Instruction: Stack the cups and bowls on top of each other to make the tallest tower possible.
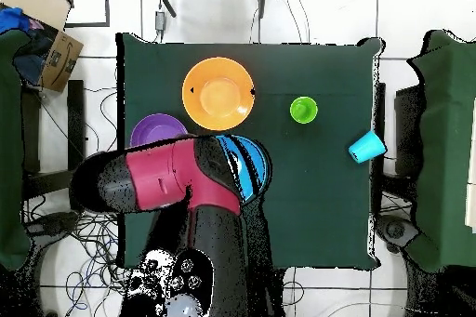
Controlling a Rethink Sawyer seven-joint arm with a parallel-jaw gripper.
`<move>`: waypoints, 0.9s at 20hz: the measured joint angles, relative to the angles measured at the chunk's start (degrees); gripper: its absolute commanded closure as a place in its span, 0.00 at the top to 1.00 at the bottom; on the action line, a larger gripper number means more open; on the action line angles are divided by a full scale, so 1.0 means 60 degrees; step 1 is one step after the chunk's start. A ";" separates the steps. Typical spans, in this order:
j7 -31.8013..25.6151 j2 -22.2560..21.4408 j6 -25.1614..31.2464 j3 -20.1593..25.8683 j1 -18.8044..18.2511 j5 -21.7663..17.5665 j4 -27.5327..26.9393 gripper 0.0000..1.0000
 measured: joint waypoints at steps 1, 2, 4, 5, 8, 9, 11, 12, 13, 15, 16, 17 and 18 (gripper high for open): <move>0.0088 0.0082 -0.0079 -0.0082 0.0079 0.0022 0.0003 0.00; 0.0156 0.0131 -0.0141 -0.0139 0.0141 0.0033 0.0002 0.00; 0.0278 0.0218 -0.0240 -0.0232 0.0252 0.0052 0.0001 0.00; 0.0332 0.0256 -0.0278 -0.0269 0.0302 0.0061 0.0001 0.00; 0.0519 0.0393 -0.0386 -0.0393 0.0472 0.0093 0.0001 0.00; 0.0599 0.0455 -0.0417 -0.0443 0.0541 0.0107 0.0000 0.00; 0.0728 0.0563 -0.0472 -0.0540 0.0663 0.0133 0.0000 0.00; 0.0776 0.0610 -0.0496 -0.0588 0.0715 0.0145 0.0000 0.00; 0.0825 0.0657 -0.0521 -0.0636 0.0767 0.0158 0.0000 0.00; 0.0915 0.0746 -0.0578 -0.0734 0.0870 0.0197 0.0000 0.00; 0.0957 0.0789 -0.0611 -0.0784 0.0920 0.0223 -0.0001 0.00; 0.0999 0.0831 -0.0644 -0.0834 0.0971 0.0249 -0.0001 0.00; 0.1022 0.0869 -0.0667 -0.0872 0.1008 0.0282 -0.0001 0.00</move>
